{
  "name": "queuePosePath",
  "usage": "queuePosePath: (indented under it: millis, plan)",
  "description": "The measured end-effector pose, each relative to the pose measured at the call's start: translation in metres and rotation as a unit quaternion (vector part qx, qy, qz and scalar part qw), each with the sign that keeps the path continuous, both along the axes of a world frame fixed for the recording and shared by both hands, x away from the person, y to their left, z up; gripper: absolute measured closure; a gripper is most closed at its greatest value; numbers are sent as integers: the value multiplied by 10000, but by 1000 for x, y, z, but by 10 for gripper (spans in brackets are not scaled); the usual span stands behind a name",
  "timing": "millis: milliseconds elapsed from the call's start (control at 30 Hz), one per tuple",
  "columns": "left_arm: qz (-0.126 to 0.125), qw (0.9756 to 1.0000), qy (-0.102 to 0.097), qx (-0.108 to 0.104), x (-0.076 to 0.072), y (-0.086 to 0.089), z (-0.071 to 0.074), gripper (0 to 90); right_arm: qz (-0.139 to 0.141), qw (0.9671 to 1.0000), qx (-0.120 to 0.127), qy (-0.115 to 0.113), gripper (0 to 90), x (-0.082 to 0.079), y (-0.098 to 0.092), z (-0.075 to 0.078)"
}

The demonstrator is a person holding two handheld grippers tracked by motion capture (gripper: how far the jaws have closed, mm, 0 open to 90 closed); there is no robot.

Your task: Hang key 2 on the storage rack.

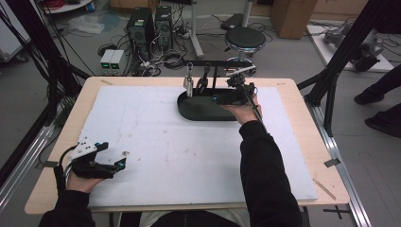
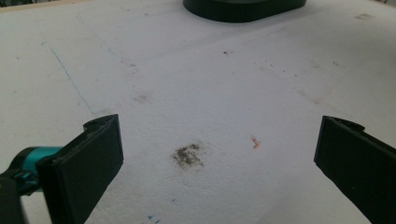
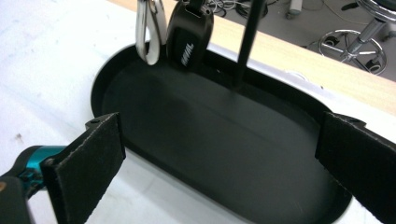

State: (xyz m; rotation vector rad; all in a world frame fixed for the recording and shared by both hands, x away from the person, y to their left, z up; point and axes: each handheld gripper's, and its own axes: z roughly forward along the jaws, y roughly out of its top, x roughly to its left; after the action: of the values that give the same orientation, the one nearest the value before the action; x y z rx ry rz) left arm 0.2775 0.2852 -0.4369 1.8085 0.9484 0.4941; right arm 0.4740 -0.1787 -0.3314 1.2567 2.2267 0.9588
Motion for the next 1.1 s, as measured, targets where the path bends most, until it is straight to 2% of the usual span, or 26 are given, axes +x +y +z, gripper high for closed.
queuePosePath:
  millis: [200, 300, 500, 600, 800, 1000, 1100]
  plan:
    - [5, 10000, -3, -6, 0, 0, 0, 17, -47, 10000, 36, -64, 8, -7, -10, -5]
    - [6, 10000, 15, -5, 0, 0, 0, 17, 47, 9999, 123, -77, 8, -13, -13, -6]
    - [-3, 10000, 4, -7, 0, 0, 0, 17, 142, 9997, 133, -116, 8, -22, -16, -7]
    - [2, 10000, 7, -21, 0, 0, 0, 17, 212, 9994, 256, -48, 8, -27, -21, -13]
    - [-3, 10000, 21, -11, 0, 0, 0, 17, 306, 9989, 351, 83, 8, -38, -31, -25]
    - [-27, 10000, 52, 10, 0, -1, -1, 17, 433, 9971, 627, 18, 8, -55, -40, -33]
    - [-26, 10000, 48, 22, 0, -1, -1, 17, 484, 9969, 619, 71, 8, -61, -42, -41]
